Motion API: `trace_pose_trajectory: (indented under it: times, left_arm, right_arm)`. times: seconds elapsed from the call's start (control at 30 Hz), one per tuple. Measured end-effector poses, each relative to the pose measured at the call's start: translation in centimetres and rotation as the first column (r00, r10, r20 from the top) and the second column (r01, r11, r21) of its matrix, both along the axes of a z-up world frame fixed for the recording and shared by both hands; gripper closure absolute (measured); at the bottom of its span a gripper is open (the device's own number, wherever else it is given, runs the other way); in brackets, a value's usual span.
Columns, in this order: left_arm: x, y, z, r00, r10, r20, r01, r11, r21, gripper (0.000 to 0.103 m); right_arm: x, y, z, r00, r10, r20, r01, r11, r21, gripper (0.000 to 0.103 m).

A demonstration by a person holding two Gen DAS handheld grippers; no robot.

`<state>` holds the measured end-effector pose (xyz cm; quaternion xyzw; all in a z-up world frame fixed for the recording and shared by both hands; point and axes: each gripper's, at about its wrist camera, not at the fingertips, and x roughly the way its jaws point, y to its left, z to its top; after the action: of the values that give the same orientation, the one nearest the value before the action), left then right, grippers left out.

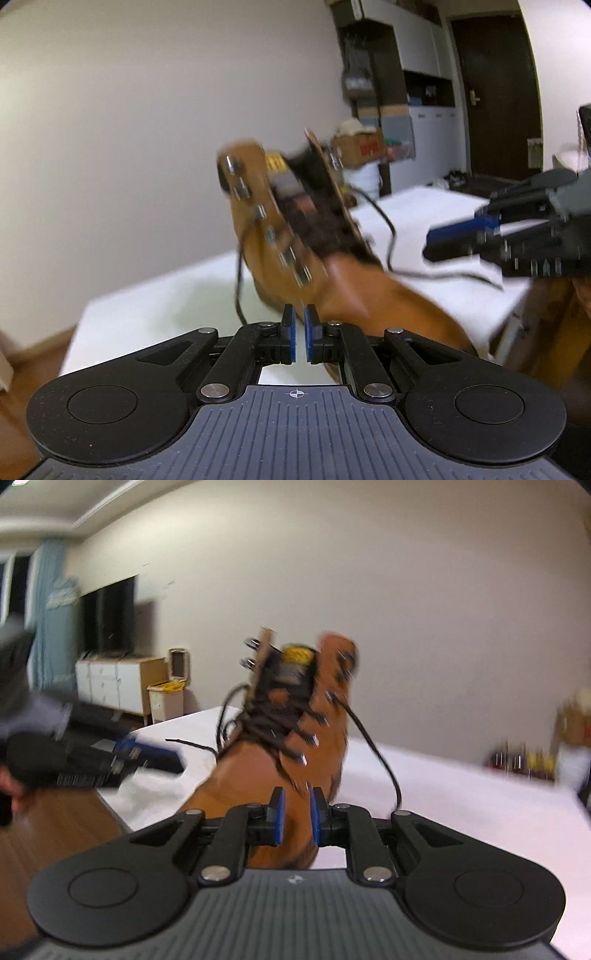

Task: Lace up shoes with both hands

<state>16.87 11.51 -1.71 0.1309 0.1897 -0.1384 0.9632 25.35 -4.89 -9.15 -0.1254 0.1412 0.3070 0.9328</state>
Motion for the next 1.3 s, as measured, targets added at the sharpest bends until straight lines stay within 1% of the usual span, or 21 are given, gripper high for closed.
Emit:
trace_pose_trajectory:
  times: [0.07,0.13,0.2,0.23,0.3,0.37,0.43,0.53,0.63,0.73,0.83,0.93,1.1,1.13,1.2,1.27,1.3]
  left_arm:
    - [0.8,-0.5,0.2,0.999,-0.036,0.005,0.036,0.999,0.013,0.095]
    - [1.9,-0.9,0.2,0.997,-0.076,0.006,0.076,0.996,0.041,0.093]
    - [2.2,-1.4,0.1,0.995,-0.103,-0.002,0.103,0.992,0.067,0.094]
    - [2.2,-1.4,0.1,0.993,-0.121,-0.007,0.122,0.990,0.075,0.096]
    - [2.3,-1.1,0.4,0.990,-0.143,-0.012,0.144,0.986,0.080,0.095]
    - [2.2,-1.2,0.5,0.988,-0.154,-0.009,0.154,0.981,0.115,0.092]
    - [1.8,-1.2,0.5,0.986,-0.165,-0.006,0.164,0.974,0.153,0.092]
    - [1.6,-1.6,0.3,0.982,-0.186,-0.009,0.184,0.965,0.189,0.092]
    - [1.5,-1.9,0.2,0.979,-0.205,-0.007,0.202,0.957,0.208,0.092]
    - [1.7,-2.0,0.1,0.974,-0.225,-0.007,0.221,0.951,0.214,0.093]
    - [1.7,-2.3,0.2,0.971,-0.238,-0.012,0.234,0.944,0.234,0.093]
    - [1.8,-2.3,0.1,0.969,-0.245,-0.018,0.242,0.941,0.237,0.092]
    - [2.4,-1.8,0.3,0.965,-0.258,-0.038,0.260,0.947,0.189,0.093]
    - [2.5,-1.8,0.3,0.965,-0.258,-0.039,0.260,0.947,0.187,0.093]
    - [2.5,-2.0,0.3,0.966,-0.257,-0.041,0.260,0.945,0.200,0.093]
    - [2.5,-2.1,0.5,0.965,-0.257,-0.056,0.263,0.945,0.194,0.099]
    - [2.5,-2.1,0.6,0.964,-0.259,-0.065,0.266,0.946,0.186,0.099]
  right_arm:
    - [-0.3,0.3,0.3,0.999,0.024,0.039,-0.022,0.999,-0.042,0.087]
    - [0.2,1.0,0.4,0.996,0.047,0.070,-0.040,0.995,-0.094,0.087]
    - [0.8,1.4,0.4,0.994,0.064,0.085,-0.053,0.991,-0.125,0.087]
    - [1.1,1.6,0.4,0.993,0.072,0.095,-0.058,0.987,-0.149,0.087]
    - [1.4,1.7,0.5,0.990,0.092,0.105,-0.071,0.980,-0.187,0.087]
    - [1.8,1.9,0.5,0.988,0.109,0.113,-0.082,0.973,-0.217,0.087]
    - [2.0,2.5,0.5,0.982,0.133,0.134,-0.093,0.959,-0.266,0.086]
    - [1.9,3.0,0.4,0.973,0.167,0.158,-0.108,0.939,-0.327,0.086]
    - [1.6,3.8,0.5,0.967,0.189,0.172,-0.113,0.919,-0.379,0.086]
    - [1.7,4.4,0.7,0.964,0.206,0.166,-0.121,0.903,-0.413,0.086]
    - [2.1,4.7,0.9,0.965,0.220,0.145,-0.139,0.892,-0.429,0.086]
    - [2.3,4.6,1.4,0.969,0.219,0.110,-0.154,0.894,-0.422,0.087]
    - [3.6,3.8,2.1,0.976,0.215,0.020,-0.197,0.922,-0.333,0.090]
    - [3.7,3.8,2.1,0.976,0.217,0.011,-0.202,0.924,-0.324,0.092]
    - [3.8,3.7,2.2,0.975,0.222,0.000,-0.211,0.925,-0.315,0.094]
    - [3.7,3.6,2.2,0.975,0.223,-0.008,-0.215,0.927,-0.307,0.097]
    - [3.6,3.6,2.3,0.975,0.223,-0.007,-0.214,0.928,-0.304,0.099]
